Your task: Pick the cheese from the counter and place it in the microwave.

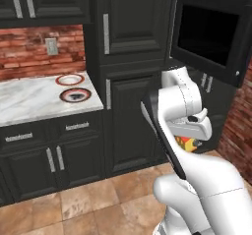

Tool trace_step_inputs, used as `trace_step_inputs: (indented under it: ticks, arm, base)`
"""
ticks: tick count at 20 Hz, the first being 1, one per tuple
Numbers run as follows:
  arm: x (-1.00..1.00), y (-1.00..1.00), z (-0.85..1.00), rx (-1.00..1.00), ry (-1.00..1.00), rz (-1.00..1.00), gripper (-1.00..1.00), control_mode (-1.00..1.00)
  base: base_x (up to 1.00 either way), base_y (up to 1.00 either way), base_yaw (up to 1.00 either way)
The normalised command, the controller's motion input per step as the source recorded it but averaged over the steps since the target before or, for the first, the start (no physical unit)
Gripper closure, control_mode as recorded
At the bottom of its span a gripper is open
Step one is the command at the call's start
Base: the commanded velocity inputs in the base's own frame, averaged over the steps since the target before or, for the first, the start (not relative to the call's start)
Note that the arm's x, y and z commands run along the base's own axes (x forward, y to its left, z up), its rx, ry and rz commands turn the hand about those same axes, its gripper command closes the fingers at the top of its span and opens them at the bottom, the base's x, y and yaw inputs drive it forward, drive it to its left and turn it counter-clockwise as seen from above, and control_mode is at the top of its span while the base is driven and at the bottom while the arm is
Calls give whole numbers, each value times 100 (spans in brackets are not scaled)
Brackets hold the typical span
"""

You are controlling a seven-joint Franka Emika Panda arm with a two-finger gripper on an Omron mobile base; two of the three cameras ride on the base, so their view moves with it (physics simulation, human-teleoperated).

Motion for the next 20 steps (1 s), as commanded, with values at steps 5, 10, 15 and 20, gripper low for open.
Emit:
trace_step_inputs:
  ticks: [5,10,15,20]
  arm:
    - [0,0,0,0,0,0,100,100]
    - [0,0,0,0,0,0,100,100]
    - [0,0,0,0,0,0,100,100]
    - [0,0,0,0,0,0,100,100]
  base:
    - [0,-98,0]
    - [0,-94,2]
    - [0,-88,5]
    - [22,-62,10]
